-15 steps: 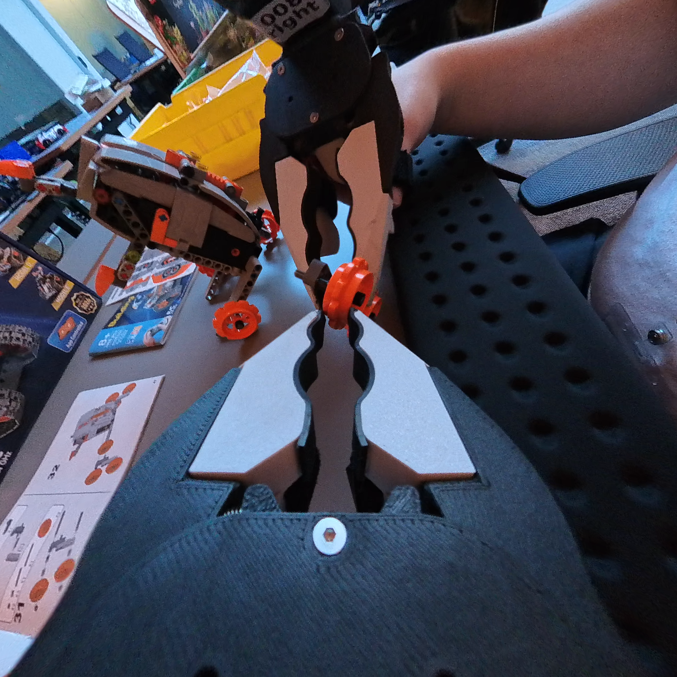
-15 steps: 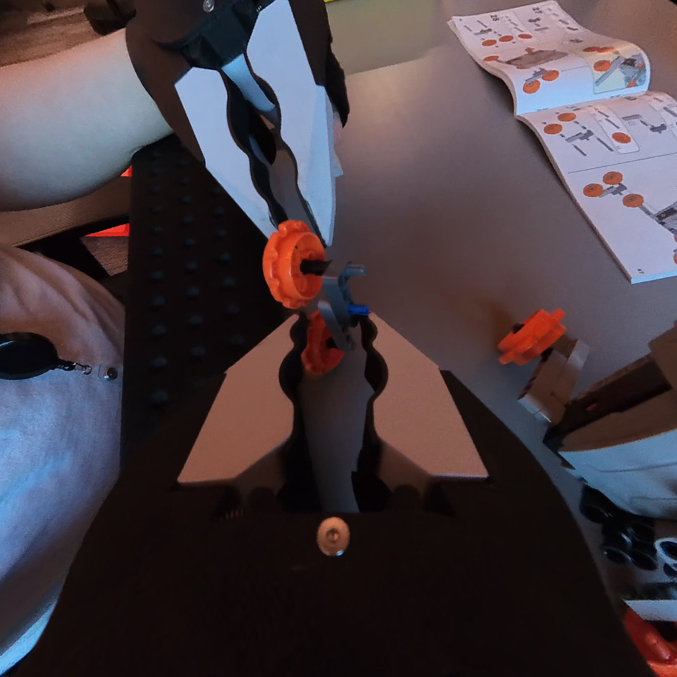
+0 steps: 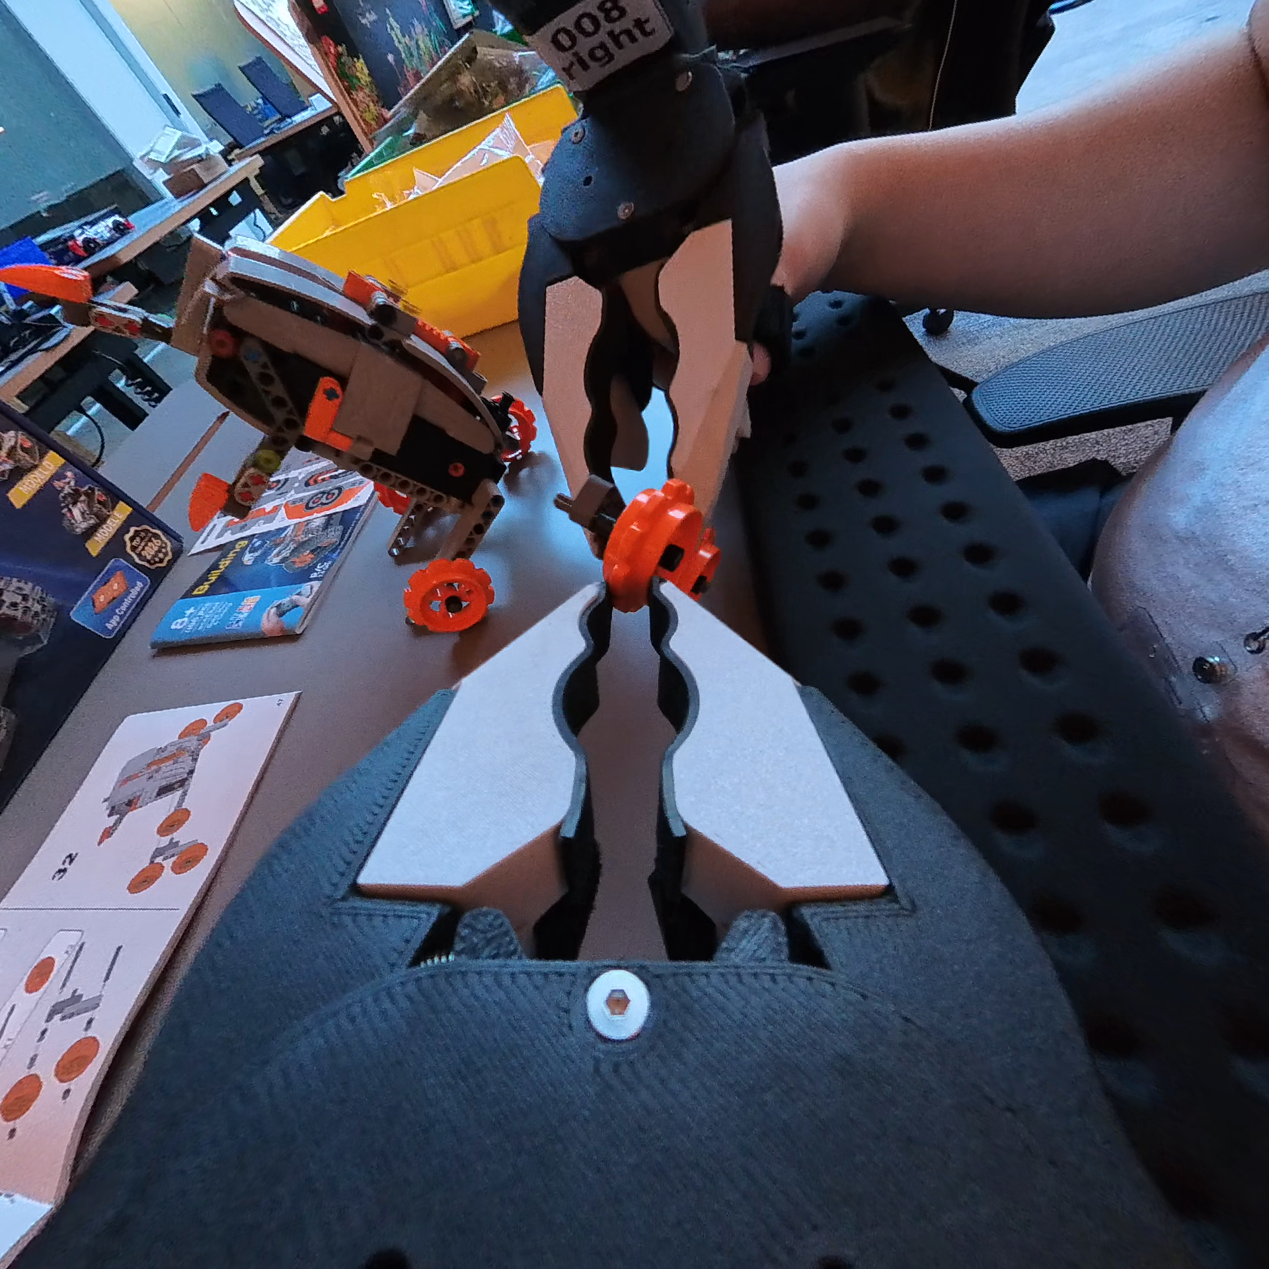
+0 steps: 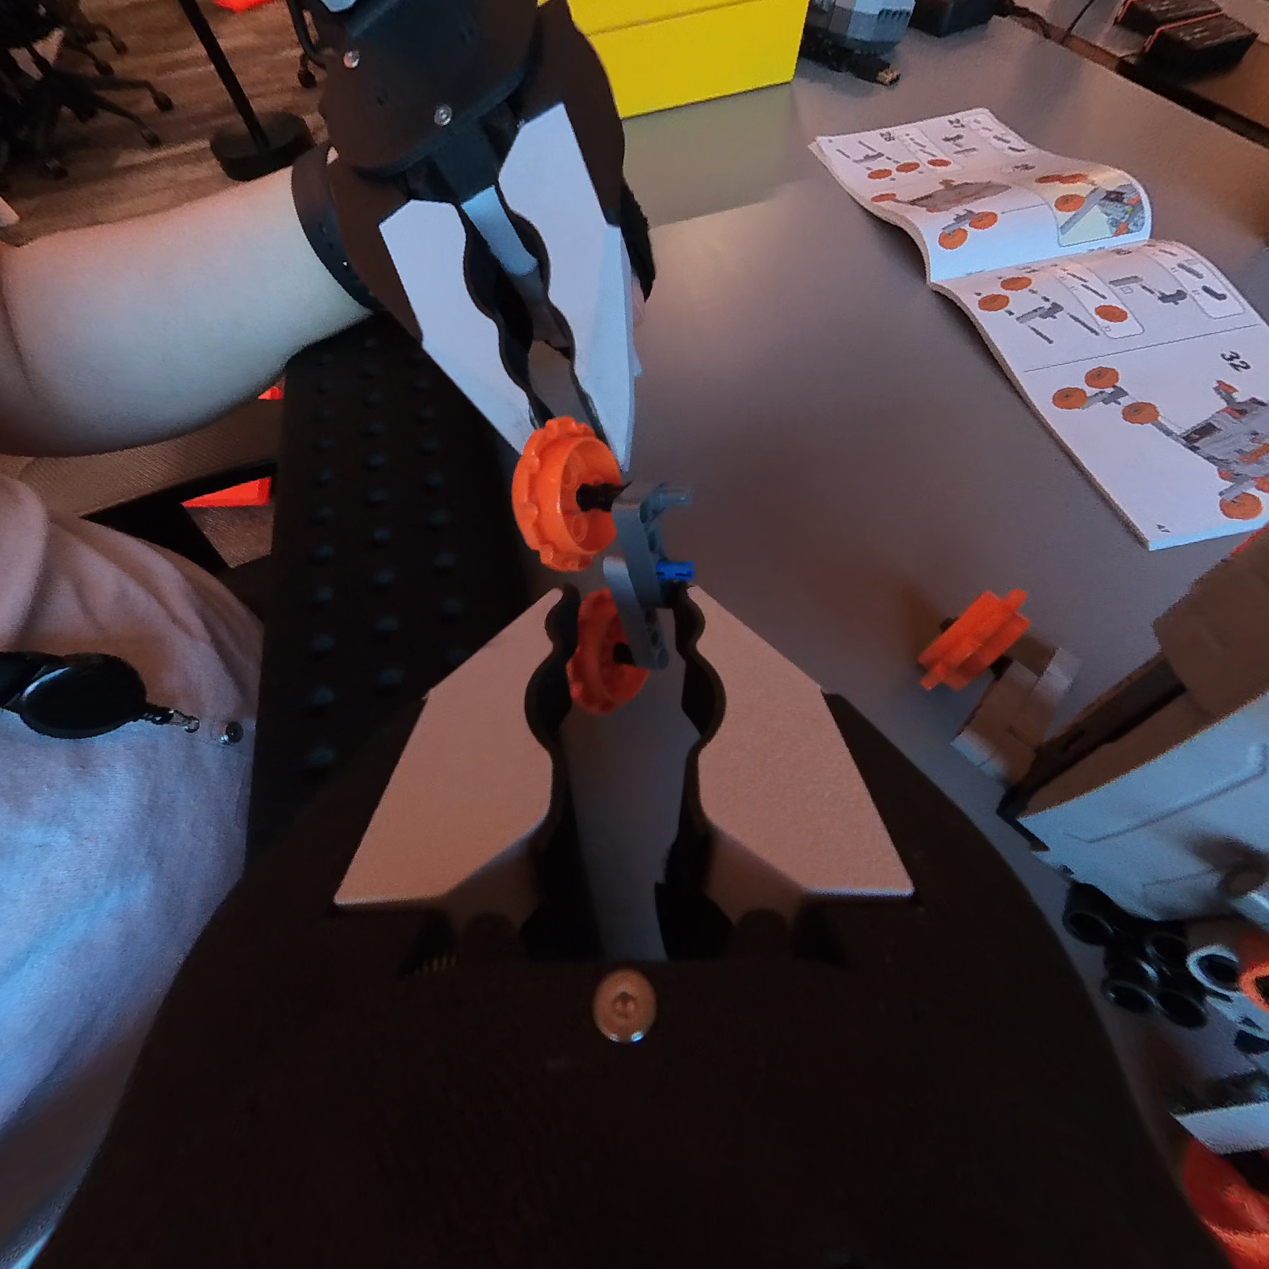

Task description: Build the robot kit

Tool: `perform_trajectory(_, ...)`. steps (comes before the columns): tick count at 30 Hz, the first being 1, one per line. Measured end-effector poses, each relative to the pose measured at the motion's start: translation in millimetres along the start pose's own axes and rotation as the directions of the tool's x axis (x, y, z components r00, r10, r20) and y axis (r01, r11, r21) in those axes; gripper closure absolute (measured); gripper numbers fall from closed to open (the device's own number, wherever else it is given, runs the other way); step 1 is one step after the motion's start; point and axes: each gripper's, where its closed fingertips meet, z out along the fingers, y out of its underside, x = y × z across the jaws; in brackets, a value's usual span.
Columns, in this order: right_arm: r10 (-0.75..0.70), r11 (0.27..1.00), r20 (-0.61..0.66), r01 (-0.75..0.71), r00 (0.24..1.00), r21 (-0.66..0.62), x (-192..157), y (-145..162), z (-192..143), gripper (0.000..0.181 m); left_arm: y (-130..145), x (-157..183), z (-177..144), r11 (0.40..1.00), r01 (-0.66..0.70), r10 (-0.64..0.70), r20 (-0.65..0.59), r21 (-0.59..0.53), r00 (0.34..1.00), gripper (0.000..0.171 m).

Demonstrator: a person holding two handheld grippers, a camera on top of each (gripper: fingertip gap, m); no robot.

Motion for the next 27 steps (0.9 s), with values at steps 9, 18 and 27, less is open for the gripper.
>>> perform_trajectory(9, 0.004, 1.0, -0.09, -0.002, 0.996, 0.027, 10.3, -2.7, -4.5, 0.164, -1.7, 3.4, 3.7, 1.0, -0.001, 0.001, -0.007, -0.004, 1.0, 0.163)
perform_trajectory(18, -0.055, 0.998, -0.211, 0.06, 0.976, 0.017, 10.1, -1.1, -12.5, 0.145, -6.5, 2.3, 6.8, 1.0, 0.005, -0.005, 0.011, 0.009, 1.0, 0.163)
perform_trajectory(27, -0.061, 0.996, -0.274, 0.078, 0.96, 0.053, 11.2, -4.5, -17.8, 0.143, -15.5, -5.4, 3.0, 0.998, 0.002, -0.005, 0.057, 0.056, 0.998, 0.163)
